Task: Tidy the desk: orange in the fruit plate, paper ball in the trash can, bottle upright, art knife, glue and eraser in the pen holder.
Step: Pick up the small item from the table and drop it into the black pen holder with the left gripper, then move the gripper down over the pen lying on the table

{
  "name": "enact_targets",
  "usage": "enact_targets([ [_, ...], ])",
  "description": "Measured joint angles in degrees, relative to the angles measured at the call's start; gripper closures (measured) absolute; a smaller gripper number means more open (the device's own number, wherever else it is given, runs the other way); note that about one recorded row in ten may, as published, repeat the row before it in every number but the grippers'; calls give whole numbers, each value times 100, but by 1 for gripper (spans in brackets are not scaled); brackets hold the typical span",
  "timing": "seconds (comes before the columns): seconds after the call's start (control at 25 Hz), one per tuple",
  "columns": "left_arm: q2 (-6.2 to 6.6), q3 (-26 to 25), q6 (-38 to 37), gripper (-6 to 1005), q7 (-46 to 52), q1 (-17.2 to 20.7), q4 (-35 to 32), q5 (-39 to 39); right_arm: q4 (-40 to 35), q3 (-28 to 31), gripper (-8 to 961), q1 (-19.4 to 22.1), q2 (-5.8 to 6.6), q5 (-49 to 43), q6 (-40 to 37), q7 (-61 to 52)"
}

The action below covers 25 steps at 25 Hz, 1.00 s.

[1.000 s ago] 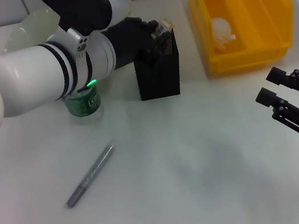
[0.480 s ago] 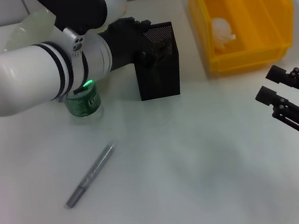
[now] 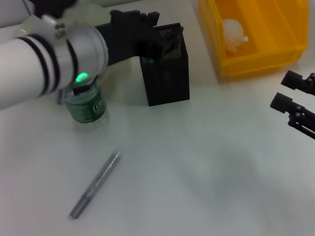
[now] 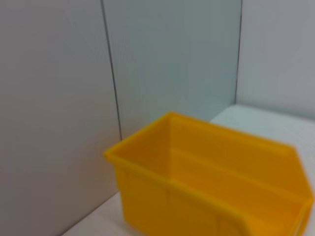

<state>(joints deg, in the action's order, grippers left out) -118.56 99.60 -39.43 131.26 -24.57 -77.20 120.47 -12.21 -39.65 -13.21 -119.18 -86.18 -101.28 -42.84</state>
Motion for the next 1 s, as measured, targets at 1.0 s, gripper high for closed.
enact_targets([
  [1.0,13,-2926,-5056,287,-6186,86,3624,-5026,0,-50,456,-10,2,-22,-50,-42],
])
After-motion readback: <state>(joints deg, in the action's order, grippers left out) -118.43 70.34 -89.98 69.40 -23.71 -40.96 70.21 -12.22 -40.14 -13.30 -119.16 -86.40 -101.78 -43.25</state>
